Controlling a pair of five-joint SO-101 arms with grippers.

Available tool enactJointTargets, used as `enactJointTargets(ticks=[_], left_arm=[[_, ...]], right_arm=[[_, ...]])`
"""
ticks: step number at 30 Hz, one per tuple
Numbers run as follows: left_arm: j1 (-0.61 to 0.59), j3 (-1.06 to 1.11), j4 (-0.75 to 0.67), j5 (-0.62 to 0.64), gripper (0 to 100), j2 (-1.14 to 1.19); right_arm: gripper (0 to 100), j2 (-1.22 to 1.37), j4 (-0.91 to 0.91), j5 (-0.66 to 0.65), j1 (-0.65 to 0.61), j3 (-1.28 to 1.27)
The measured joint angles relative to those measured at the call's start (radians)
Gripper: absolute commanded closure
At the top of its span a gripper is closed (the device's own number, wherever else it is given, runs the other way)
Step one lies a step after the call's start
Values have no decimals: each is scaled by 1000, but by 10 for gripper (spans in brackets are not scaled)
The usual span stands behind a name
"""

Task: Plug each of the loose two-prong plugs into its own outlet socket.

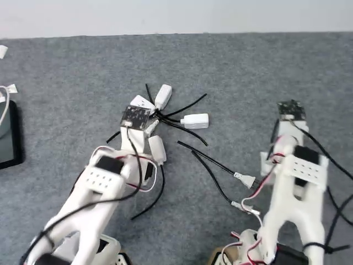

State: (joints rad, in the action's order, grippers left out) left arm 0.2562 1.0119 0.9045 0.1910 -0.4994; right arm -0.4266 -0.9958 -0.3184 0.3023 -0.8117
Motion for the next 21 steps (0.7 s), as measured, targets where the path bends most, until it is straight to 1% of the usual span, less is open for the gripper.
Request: enactJointTargets(ticks=[6, 9, 11, 16, 21], left_arm=[[3, 129, -18, 0, 984, -288], [41, 173, -81, 5, 984, -336], [74, 170, -98, 35, 984, -334], [161, 74, -124, 57, 985, -199], [166, -81, -252, 58, 986, 126]], right_arm=[[989, 0, 0, 126, -143, 14], [989, 0, 15, 161, -190, -3], [989, 0, 60, 164, -201, -51], [989, 0, 124, 164, -199, -110], [989, 0, 132, 164, -209, -112]])
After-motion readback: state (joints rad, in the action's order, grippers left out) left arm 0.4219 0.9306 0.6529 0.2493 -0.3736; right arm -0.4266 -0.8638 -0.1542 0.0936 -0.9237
